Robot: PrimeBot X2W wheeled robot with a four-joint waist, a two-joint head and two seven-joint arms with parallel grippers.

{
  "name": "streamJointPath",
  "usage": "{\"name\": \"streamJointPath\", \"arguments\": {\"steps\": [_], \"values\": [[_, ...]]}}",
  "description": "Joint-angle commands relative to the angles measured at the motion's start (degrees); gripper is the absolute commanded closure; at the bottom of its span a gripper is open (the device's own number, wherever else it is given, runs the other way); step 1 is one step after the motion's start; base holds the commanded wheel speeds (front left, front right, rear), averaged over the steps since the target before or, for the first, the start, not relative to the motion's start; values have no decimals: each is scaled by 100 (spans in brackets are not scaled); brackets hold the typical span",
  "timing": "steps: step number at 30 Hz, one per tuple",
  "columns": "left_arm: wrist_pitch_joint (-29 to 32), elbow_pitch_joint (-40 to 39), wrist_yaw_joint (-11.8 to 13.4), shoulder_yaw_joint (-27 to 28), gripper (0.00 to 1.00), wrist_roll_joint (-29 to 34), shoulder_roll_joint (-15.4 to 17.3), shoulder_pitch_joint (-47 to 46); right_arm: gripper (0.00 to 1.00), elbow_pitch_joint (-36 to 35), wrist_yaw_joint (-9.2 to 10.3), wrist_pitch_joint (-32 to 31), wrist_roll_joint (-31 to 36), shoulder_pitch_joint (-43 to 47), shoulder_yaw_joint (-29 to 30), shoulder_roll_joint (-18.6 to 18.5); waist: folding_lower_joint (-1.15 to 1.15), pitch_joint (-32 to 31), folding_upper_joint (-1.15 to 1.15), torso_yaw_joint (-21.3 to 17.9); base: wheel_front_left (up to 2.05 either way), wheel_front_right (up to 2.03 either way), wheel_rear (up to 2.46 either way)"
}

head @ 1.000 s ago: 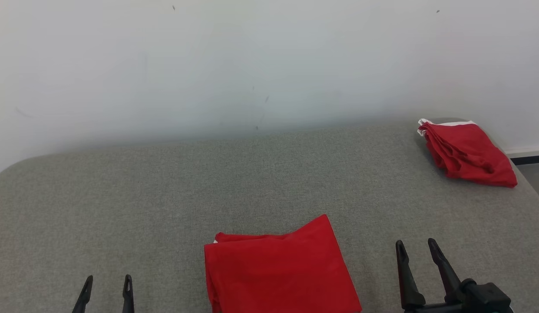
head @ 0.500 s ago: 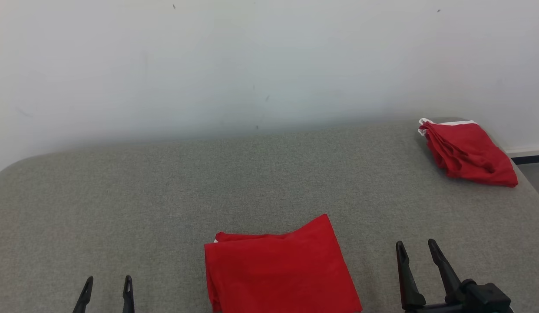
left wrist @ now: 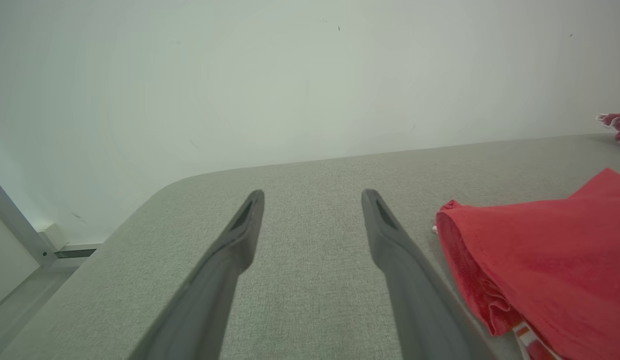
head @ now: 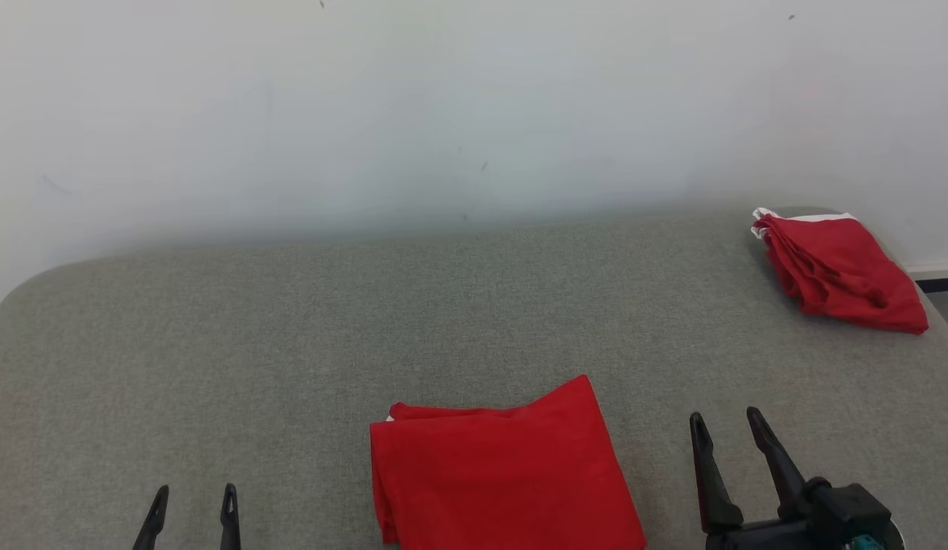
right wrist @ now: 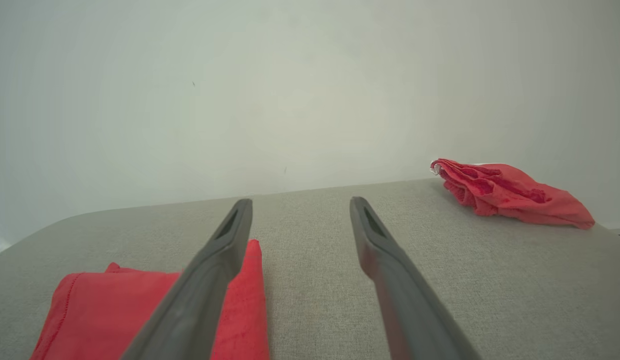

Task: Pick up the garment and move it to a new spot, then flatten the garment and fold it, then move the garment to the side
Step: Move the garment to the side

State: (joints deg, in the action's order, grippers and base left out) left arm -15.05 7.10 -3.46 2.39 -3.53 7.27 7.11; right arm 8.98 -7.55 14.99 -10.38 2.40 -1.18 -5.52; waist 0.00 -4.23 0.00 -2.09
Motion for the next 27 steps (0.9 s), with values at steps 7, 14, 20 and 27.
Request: {"name": "streamJointPath", "arguments": {"steps": [7,14,20,27], "values": [[-16,2,31,-56,0,-18,-38,-102,0,467,14,-184,82,-605,-323,-201,0,123,0,176,0,0,0],[-16,60,-11,-147,0,-13,-58,-262,0,1373,14,-605,37,-1158,-578,-298,0,289,0,382,0,0,0],[-16,105,-26,-220,0,5,-86,-343,0,2013,14,-629,-39,-1330,-713,-307,0,376,0,493,0,0,0],[-16,178,-42,-196,0,-72,-79,-475,0,2844,14,-704,-134,-1573,-998,-352,0,515,0,531,0,0,0]]}}
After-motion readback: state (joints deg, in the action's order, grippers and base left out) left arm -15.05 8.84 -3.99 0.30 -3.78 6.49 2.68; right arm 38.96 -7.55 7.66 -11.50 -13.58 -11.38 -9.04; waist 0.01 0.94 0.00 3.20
